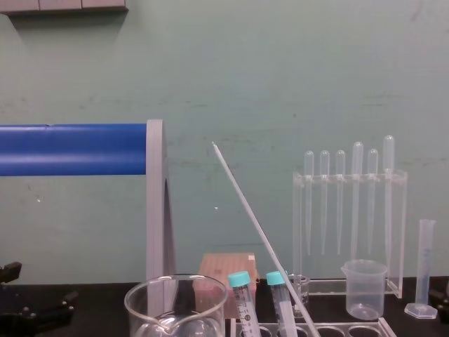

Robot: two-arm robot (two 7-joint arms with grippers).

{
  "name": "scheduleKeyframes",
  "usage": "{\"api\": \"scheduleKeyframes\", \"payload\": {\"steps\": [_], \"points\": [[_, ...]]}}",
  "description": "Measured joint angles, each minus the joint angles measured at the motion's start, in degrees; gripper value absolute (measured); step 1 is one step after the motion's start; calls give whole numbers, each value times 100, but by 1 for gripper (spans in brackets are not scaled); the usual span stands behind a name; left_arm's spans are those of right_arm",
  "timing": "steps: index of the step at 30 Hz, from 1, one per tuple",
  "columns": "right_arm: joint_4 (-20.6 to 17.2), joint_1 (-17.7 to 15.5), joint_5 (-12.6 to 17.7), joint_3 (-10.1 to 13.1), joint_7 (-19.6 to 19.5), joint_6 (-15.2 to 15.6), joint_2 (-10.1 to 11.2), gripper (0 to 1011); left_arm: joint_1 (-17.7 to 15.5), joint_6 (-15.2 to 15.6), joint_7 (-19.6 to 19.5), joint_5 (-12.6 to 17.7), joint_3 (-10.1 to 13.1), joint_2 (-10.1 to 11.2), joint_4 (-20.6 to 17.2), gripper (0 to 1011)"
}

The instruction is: Hold the thermometer with one hand and immerse one end into the beaker, then reinsert it into the test tube rack.

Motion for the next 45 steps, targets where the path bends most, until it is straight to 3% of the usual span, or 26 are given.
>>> {"api": "scheduleKeyframes", "payload": {"steps": [45], "points": [[0,0,0,0,0,1,0,1003,0,0,0,0,0,0,0,1008]]}}
